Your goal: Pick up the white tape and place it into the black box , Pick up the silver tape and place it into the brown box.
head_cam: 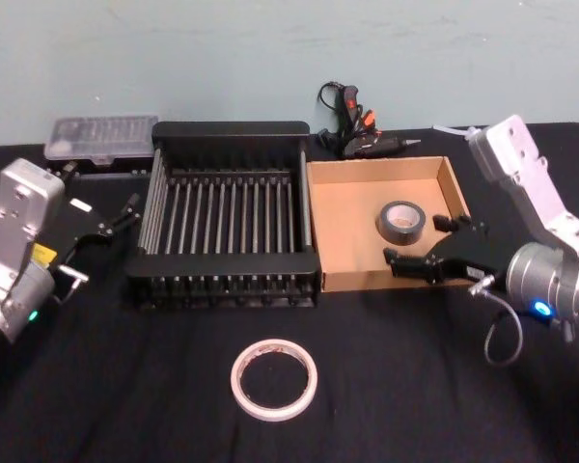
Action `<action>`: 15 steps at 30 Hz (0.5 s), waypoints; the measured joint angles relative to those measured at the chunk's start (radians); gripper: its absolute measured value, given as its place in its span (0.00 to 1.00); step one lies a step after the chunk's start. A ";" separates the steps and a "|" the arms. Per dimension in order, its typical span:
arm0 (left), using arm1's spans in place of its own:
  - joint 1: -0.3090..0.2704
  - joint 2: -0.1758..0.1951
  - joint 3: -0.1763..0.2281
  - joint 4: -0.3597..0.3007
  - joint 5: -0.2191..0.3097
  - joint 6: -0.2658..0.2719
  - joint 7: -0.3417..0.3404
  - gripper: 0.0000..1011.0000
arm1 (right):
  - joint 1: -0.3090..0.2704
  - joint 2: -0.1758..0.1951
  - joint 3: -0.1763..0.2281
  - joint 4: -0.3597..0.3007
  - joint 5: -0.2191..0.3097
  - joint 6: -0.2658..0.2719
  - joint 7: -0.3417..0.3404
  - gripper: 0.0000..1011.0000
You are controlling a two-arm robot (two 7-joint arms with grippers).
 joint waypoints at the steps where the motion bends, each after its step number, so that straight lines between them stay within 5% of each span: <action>1: 0.000 0.000 0.000 0.000 0.000 0.000 0.000 0.99 | -0.006 0.005 -0.002 -0.007 0.002 0.003 0.002 0.99; 15: 0.000 0.000 0.000 0.000 0.000 0.000 0.000 0.99 | -0.034 0.042 -0.088 -0.058 0.029 0.012 0.042 0.99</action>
